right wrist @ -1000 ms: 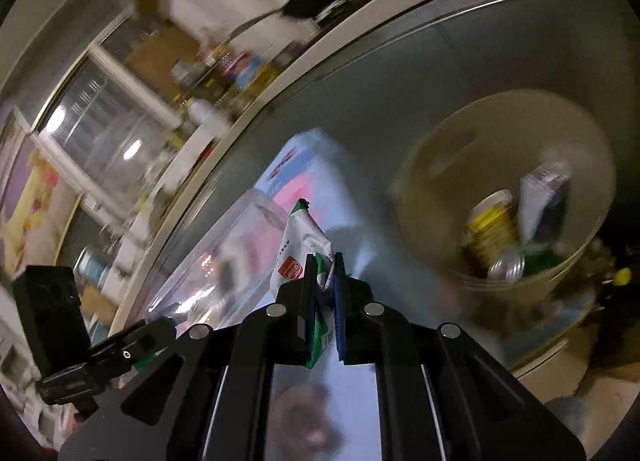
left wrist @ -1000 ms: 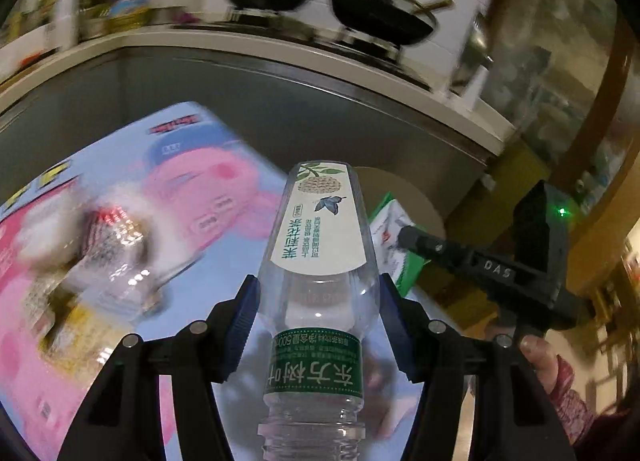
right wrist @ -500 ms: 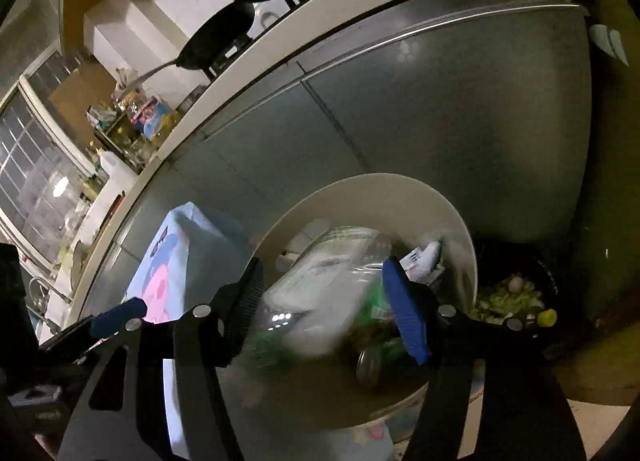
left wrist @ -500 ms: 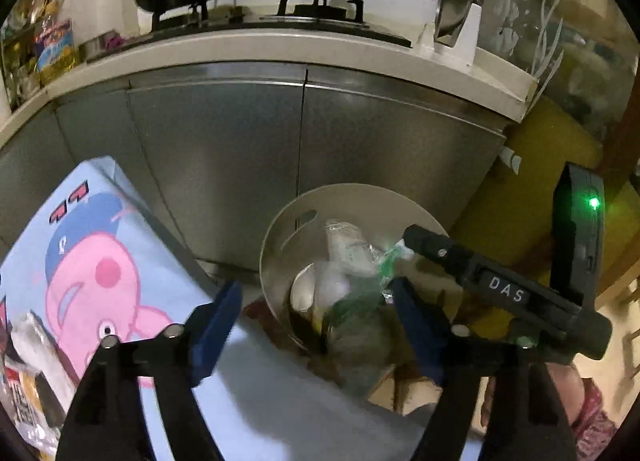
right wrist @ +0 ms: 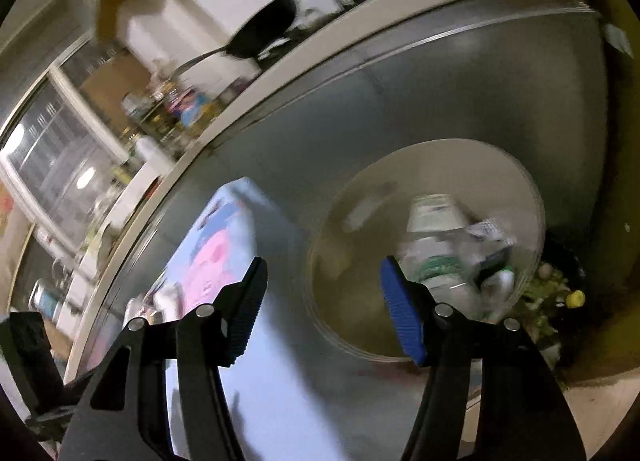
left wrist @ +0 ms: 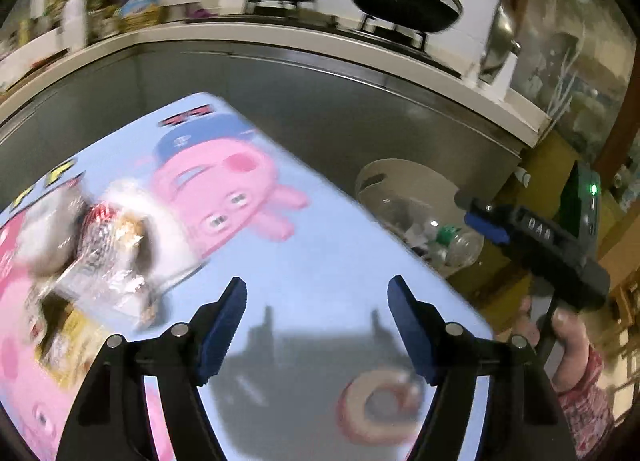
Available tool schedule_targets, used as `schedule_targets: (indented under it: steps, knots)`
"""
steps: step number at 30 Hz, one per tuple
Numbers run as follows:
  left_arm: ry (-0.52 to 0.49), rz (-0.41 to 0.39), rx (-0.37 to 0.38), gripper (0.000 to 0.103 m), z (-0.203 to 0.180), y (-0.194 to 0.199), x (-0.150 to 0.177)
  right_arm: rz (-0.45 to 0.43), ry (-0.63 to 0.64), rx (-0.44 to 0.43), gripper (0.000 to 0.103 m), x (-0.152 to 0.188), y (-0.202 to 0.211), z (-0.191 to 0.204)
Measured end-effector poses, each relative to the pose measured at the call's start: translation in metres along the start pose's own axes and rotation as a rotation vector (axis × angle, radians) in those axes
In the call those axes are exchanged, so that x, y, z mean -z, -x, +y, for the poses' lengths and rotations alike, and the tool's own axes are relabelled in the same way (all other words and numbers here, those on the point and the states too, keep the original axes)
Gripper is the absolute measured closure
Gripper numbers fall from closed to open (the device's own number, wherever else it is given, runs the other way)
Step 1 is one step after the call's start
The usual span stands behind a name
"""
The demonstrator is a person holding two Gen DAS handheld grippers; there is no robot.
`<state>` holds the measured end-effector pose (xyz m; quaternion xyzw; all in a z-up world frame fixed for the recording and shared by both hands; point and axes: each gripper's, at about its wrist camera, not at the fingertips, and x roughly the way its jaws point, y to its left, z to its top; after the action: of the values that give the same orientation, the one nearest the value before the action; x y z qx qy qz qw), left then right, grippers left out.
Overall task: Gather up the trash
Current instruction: 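Grasp the white tissue with the right gripper while the left grasps the snack wrapper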
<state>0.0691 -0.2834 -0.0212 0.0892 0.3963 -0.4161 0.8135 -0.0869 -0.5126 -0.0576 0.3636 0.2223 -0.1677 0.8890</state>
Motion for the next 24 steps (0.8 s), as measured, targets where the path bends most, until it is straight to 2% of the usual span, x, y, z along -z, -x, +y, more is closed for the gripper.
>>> schedule_targets:
  steps: [3, 6, 11, 14, 17, 18, 19, 22, 24]
  knots:
    - [0.053, -0.017, -0.018, 0.031, 0.026, 0.027, 0.022, 0.039, 0.051, -0.059, 0.047, 0.011, -0.009, 0.036]
    - [0.107, -0.033, -0.071, 0.034, 0.058, 0.051, 0.044, 0.128, 0.109, -0.131, 0.057, 0.031, -0.031, 0.078]
    - [0.259, -0.054, -0.145, 0.037, 0.122, 0.082, 0.068, 0.253, 0.221, -0.198, 0.057, 0.067, -0.068, 0.144]
    - [0.344, -0.073, -0.125, 0.045, 0.151, 0.096, 0.076, 0.312, 0.222, -0.245, 0.057, 0.074, -0.094, 0.174]
    - [0.374, -0.087, -0.097, 0.051, 0.163, 0.102, 0.077, 0.318, 0.223, -0.272, 0.058, 0.069, -0.116, 0.197]
    - [0.377, -0.088, -0.088, 0.051, 0.165, 0.102, 0.078, 0.317, 0.237, -0.273, 0.059, 0.065, -0.123, 0.205]
    - [0.378, -0.089, -0.080, 0.051, 0.166, 0.102, 0.077, 0.317, 0.265, -0.265, 0.066, 0.061, -0.132, 0.215]
    - [0.377, -0.081, -0.053, 0.051, 0.167, 0.098, 0.077, 0.340, 0.309, -0.244, 0.070, 0.056, -0.157, 0.233]
    - [0.378, -0.069, -0.033, 0.051, 0.168, 0.093, 0.078, 0.392, 0.327, -0.234, 0.074, 0.063, -0.169, 0.236]
